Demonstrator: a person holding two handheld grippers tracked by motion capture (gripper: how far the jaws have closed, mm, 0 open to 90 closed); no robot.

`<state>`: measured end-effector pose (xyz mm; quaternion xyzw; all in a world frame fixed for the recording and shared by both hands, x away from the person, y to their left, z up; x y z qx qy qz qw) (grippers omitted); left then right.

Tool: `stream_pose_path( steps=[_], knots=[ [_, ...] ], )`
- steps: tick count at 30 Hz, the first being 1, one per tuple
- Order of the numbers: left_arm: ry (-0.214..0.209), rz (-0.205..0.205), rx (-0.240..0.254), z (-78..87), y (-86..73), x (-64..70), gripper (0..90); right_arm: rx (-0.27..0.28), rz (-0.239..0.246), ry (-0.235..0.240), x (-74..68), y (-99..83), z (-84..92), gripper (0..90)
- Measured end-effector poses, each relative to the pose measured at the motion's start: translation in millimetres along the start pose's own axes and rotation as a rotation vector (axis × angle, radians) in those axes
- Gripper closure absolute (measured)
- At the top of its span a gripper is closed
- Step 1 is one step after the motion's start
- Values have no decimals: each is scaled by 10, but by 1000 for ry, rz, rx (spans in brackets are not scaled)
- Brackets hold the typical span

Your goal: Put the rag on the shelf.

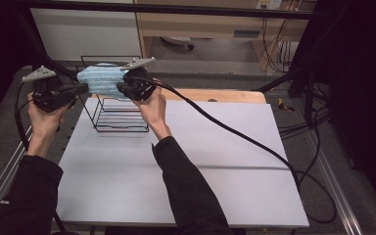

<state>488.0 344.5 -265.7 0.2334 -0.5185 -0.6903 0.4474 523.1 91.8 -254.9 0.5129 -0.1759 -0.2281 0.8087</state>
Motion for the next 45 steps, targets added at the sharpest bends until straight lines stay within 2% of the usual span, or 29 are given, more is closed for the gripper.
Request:
stream_pose_path(
  steps=[3, 5, 9, 16, 18, 24, 33, 45],
  knots=[
    [16, -8, 3, -30, 0, 17, 895, 22, -41, -5, 47, -61, -27, 900],
    [25, -12, 5, -50, -5, 22, 895, 26, -49, -6, 66, -89, -40, 900],
    [34, -4, 11, -79, -26, 14, 895, 19, -24, -16, 64, -120, -77, 900],
    [43, 15, 10, -120, -70, -24, 894, 21, -46, -16, 104, -217, -127, 900],
    [38, 18, 14, -113, -76, -24, 894, 30, -36, -15, 97, -219, -116, 900],
    [25, 7, 27, -3, -76, 9, 893, 54, -12, 1, 45, -178, -14, 892],
    [12, -1, 45, 149, 14, 69, 882, 103, -6, 28, 10, -91, 141, 789],
    [10, -17, 76, 253, 118, 118, 775, 134, 7, 30, 8, -10, 236, 685]
  ],
)
Point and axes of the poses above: each handheld gripper's, and its own axes: z roughly backward along the jaws, y roughly out of its top, x roughly to its right, the point moved 1 cm from there along -z, roughly forward along the jaws, and after that the axes turned 4 degrees about z, right-handed, at the moved point
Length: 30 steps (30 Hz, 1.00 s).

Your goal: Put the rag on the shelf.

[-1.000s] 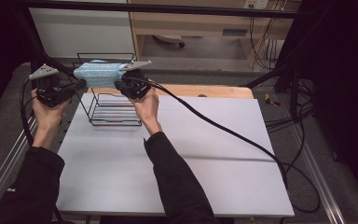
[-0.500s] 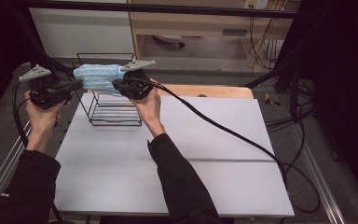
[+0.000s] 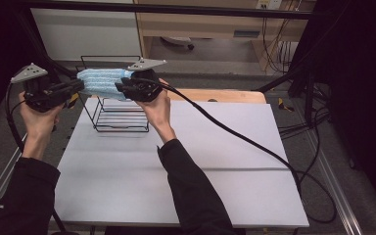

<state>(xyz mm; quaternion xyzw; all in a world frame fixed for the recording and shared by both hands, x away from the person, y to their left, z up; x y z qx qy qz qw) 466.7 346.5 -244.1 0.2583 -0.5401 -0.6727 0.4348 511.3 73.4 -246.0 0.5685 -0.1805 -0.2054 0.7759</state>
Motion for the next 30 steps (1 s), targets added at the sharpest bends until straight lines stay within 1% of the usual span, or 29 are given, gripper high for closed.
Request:
stream_pose_path(
  steps=[5, 13, 18, 30],
  knots=[
    [1, 6, 13, 28, 26, -10, 757, 3, 6, -2, 1, 18, 16, 666],
    [1, 2, 13, 25, 54, -5, 711, 12, 10, -4, 2, 61, 38, 630],
    [2, 1, 19, 33, 79, 0, 700, 15, 16, -7, 7, 82, 59, 609],
    [9, -8, 28, 74, 112, 1, 610, 27, 6, -6, 26, 131, 120, 502]
  ],
)
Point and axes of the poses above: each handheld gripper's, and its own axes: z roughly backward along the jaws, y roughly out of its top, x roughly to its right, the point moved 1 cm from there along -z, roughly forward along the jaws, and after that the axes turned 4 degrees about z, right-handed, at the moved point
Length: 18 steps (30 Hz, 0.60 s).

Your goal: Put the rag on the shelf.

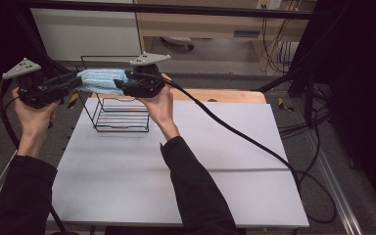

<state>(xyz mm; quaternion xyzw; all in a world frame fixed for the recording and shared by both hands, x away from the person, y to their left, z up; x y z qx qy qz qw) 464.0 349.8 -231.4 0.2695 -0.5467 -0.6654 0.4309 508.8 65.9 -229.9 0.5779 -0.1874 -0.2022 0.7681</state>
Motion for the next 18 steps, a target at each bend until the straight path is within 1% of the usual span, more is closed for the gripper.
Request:
stream_pose_path(
  steps=[5, 8, 11, 15, 18],
  knots=[
    [-4, -1, 1, 18, 8, -1, 557, 3, -5, 2, 2, 14, 19, 455],
    [-1, -7, -6, 35, -2, 2, 493, 5, -1, -4, -1, 24, 45, 366],
    [-1, -8, -15, 63, -27, 1, 404, 5, 3, -14, -8, 34, 89, 282],
    [-16, 3, -22, 114, -90, 2, 303, 8, -15, -5, -8, 22, 183, 186],
    [-19, 4, -32, 139, -157, 15, 253, 0, -17, -7, 4, -16, 266, 132]
  ],
)
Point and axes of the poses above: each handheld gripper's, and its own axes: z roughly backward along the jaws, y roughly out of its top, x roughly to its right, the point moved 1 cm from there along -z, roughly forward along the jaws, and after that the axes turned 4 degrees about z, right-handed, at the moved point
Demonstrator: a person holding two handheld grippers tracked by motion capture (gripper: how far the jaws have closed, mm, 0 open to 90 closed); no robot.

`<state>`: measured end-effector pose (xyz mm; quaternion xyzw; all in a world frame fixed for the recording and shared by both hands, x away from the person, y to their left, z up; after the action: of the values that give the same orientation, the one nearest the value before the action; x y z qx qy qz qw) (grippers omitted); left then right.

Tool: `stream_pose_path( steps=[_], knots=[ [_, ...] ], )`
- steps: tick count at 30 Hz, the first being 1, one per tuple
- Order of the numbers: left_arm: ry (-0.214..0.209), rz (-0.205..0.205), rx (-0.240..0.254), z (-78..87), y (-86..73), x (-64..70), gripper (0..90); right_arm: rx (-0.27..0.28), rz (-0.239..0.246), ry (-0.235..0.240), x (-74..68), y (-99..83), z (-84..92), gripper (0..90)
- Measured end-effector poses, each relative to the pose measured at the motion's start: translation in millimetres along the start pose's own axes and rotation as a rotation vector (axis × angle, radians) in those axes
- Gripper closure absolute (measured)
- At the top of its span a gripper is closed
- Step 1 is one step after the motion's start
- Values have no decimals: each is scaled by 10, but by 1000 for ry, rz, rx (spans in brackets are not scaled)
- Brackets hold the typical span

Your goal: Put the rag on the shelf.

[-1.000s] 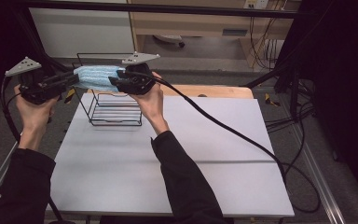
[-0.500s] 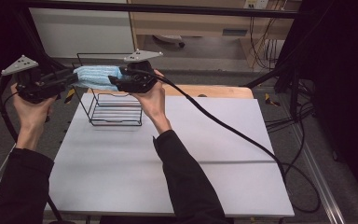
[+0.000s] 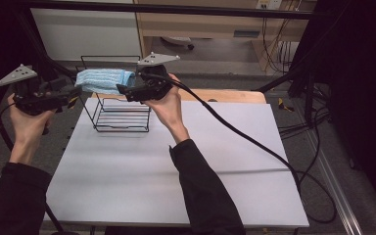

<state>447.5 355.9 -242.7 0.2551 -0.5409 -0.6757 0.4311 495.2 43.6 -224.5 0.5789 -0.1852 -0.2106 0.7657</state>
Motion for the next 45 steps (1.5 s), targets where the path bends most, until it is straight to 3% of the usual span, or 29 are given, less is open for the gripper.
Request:
stream_pose_path(
  steps=[10, 20, 28, 37, 45],
  knots=[
    [1, -36, -60, 7, -276, 153, 99, -33, -26, -14, 140, -239, 389, 37],
    [-24, -41, -97, -48, -713, 386, 81, -81, -57, -30, 300, -666, 961, 6],
    [-46, -28, -150, -141, -1183, 534, 87, -113, -113, -55, 412, -1195, 1472, 5],
    [-96, -14, -224, -219, -1721, 635, 99, -167, -167, -84, 495, -1958, 1919, 5],
    [-106, -35, -284, -267, -1945, 642, 99, -201, -213, -111, 554, -2522, 2266, 5]
  ],
)
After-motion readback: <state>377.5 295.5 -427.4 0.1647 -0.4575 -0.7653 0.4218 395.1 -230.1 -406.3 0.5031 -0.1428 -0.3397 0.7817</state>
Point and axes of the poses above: each handheld gripper's, and its own axes: z roughly backward along the jaws, y roughly out of its top, x roughly to its right, the point moved 1 cm from there along -z, roughly forward along the jaws, and after that the axes turned 4 degrees about z, right-handed, at the moved point
